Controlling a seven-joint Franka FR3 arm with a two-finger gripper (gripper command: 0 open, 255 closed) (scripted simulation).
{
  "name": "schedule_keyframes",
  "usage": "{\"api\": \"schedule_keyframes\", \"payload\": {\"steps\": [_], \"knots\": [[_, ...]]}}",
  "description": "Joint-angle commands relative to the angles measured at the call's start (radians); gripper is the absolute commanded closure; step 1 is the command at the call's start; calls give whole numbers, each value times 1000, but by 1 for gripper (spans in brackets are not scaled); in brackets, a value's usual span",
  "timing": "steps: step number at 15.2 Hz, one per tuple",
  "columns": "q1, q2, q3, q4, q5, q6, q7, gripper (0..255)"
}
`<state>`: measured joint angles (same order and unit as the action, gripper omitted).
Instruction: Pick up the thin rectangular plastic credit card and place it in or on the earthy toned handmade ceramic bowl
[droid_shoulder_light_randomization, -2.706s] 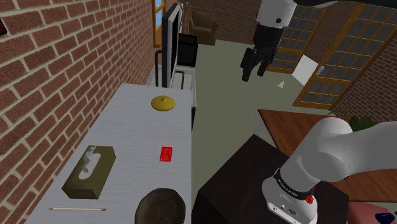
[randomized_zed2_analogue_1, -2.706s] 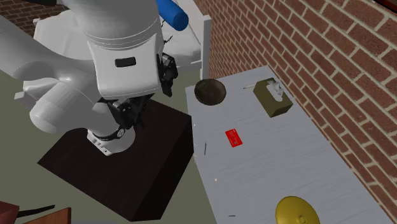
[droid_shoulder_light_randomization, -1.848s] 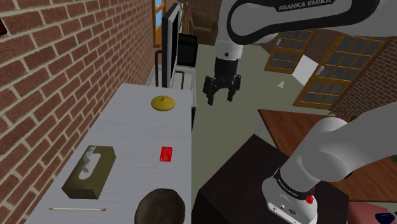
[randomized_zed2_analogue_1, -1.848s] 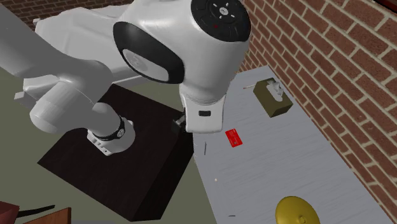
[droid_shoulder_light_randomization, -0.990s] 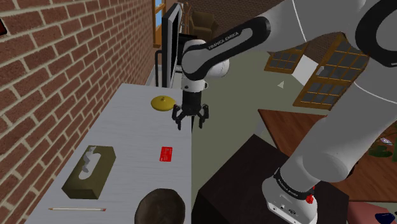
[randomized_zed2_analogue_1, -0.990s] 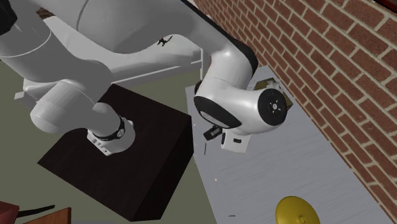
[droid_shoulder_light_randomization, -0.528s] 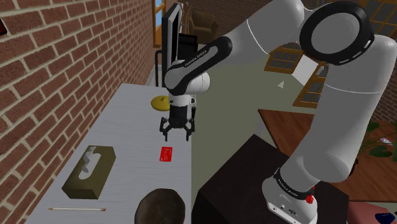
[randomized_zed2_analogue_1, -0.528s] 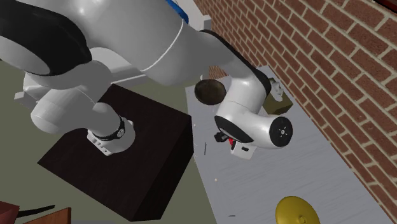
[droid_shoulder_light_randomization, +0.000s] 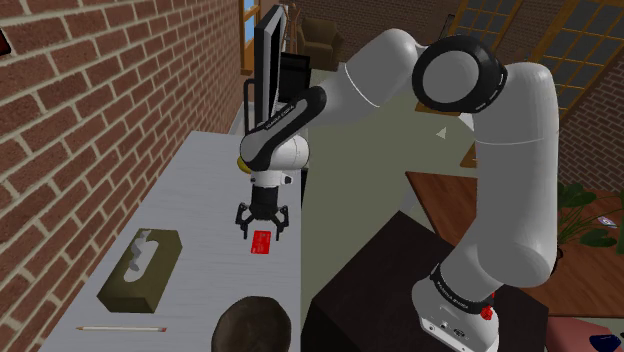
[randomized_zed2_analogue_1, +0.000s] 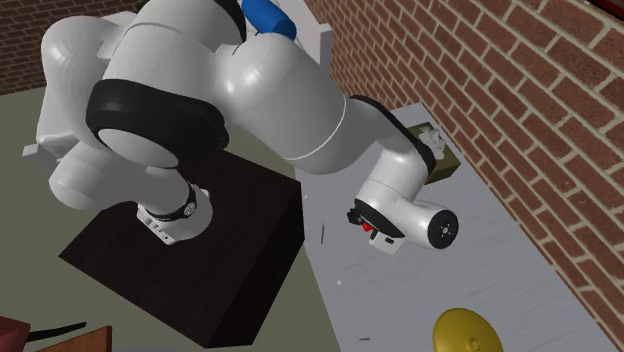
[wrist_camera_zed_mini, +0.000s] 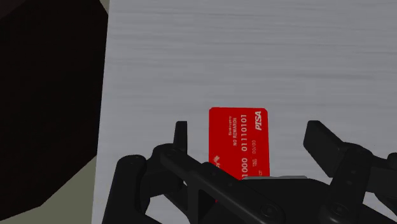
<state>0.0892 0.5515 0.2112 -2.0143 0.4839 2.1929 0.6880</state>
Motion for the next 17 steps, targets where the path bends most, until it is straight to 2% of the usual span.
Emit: {"api": "schedule_keyframes", "payload": {"steps": [1, 6, 13, 14, 17], "knots": [[7, 22, 5, -1, 8, 24, -1, 0], [20, 56, 14, -14, 23, 75, -9, 0], [20, 56, 14, -14, 23, 75, -9, 0], [20, 56, 14, -14, 23, 75, -9, 255], [21, 56, 15, -15, 23, 76, -9, 255]]}}
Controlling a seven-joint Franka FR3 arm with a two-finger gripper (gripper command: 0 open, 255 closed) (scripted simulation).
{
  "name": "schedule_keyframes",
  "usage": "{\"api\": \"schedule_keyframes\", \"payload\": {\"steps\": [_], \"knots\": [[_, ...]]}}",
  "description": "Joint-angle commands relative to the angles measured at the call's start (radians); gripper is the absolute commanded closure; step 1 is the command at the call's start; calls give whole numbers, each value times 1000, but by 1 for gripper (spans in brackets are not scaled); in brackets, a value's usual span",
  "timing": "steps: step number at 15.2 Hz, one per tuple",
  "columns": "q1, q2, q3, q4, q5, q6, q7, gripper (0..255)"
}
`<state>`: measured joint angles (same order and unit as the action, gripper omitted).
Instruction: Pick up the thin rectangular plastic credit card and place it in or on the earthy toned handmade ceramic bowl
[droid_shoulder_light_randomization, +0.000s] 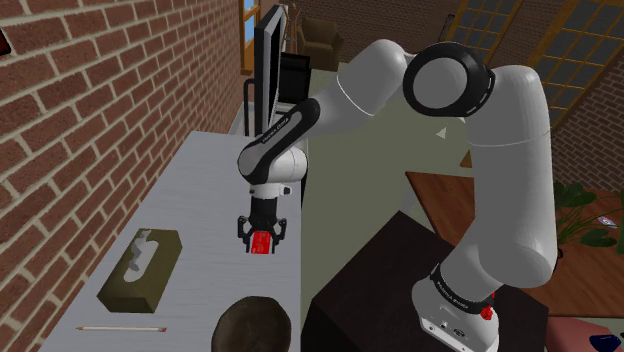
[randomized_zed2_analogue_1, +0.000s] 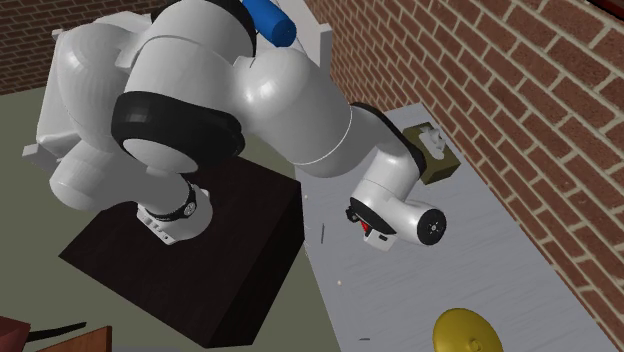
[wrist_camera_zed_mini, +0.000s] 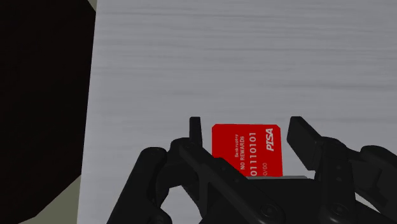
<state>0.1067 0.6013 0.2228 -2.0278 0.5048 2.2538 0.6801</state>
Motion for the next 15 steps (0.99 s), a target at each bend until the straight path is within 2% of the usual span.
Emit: {"api": "schedule_keyframes", "payload": {"steps": [1, 6, 15], "knots": [[3, 6, 3, 1, 1, 13, -1, 255], [4, 6, 2, -1, 3, 14, -2, 255], [-2, -101, 4, -25, -2, -62, 33, 255]]}}
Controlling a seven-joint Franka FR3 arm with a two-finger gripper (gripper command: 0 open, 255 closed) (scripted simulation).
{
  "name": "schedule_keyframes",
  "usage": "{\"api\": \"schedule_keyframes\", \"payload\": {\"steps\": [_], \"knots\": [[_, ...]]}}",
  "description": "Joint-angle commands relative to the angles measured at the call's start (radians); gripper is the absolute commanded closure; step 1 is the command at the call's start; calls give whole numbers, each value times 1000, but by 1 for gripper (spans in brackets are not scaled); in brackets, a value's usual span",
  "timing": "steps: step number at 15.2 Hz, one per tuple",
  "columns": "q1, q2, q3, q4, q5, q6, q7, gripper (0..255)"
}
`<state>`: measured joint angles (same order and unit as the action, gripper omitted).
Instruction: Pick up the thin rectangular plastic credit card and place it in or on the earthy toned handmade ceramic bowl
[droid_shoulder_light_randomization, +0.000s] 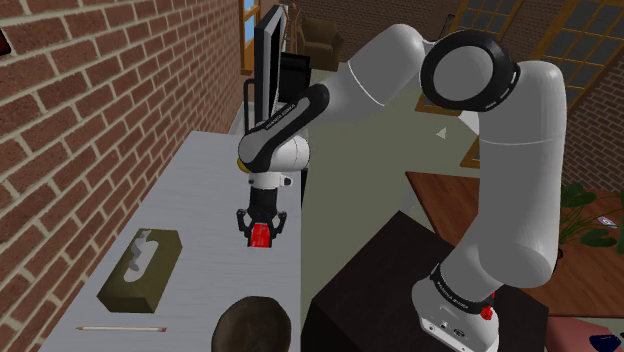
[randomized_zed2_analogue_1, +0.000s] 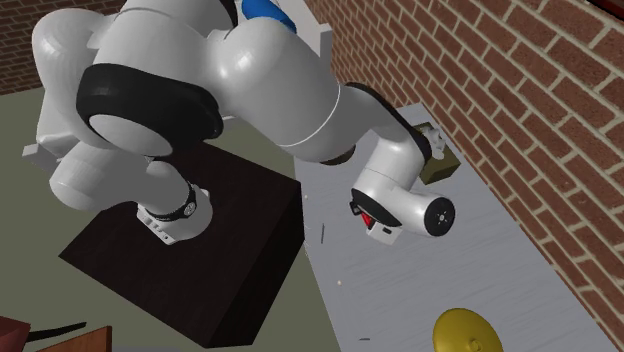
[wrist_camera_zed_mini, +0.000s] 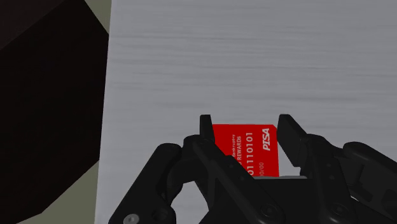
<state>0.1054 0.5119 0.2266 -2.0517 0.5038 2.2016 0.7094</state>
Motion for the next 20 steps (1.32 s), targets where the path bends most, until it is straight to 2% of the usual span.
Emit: {"api": "schedule_keyframes", "payload": {"steps": [1, 14, 20], "knots": [[-2, -23, 0, -3, -2, -19, 8, 255], [-13, -158, 3, -6, -10, -143, 62, 255], [54, -252, 70, -150, 69, -48, 114, 255]]}}
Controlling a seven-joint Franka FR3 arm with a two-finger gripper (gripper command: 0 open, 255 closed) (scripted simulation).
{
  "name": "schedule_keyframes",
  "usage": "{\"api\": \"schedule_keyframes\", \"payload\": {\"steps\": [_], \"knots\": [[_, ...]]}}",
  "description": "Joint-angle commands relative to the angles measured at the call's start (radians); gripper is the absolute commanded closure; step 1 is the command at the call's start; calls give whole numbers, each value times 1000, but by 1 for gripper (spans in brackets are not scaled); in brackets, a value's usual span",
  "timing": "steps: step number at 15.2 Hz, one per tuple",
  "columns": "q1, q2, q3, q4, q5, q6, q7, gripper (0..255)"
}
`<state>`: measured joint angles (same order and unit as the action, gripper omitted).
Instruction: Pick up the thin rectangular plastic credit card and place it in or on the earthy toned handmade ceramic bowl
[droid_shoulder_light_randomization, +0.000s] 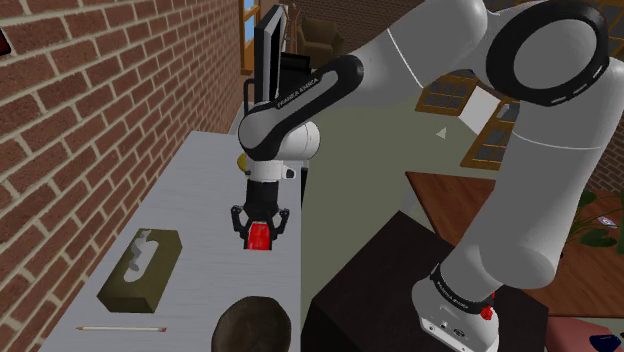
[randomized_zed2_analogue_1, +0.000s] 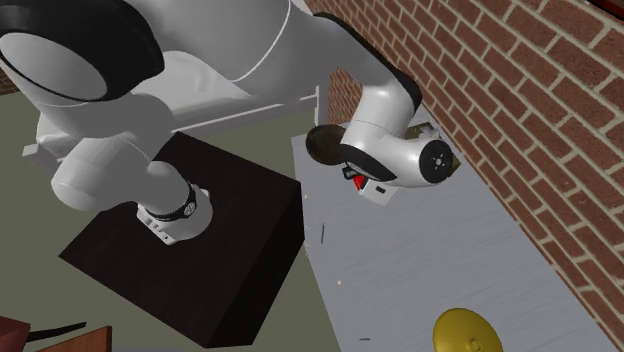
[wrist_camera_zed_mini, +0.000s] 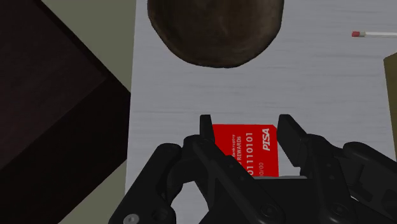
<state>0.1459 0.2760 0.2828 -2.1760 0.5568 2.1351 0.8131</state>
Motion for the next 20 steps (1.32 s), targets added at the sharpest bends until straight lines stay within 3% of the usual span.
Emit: {"api": "schedule_keyframes", "payload": {"steps": [1, 14, 20], "knots": [[25, -29, 26, -46, 31, 34, 20, 255], [205, -127, 202, -195, 215, 226, 181, 255], [220, -60, 210, -197, 230, 296, 155, 255]]}}
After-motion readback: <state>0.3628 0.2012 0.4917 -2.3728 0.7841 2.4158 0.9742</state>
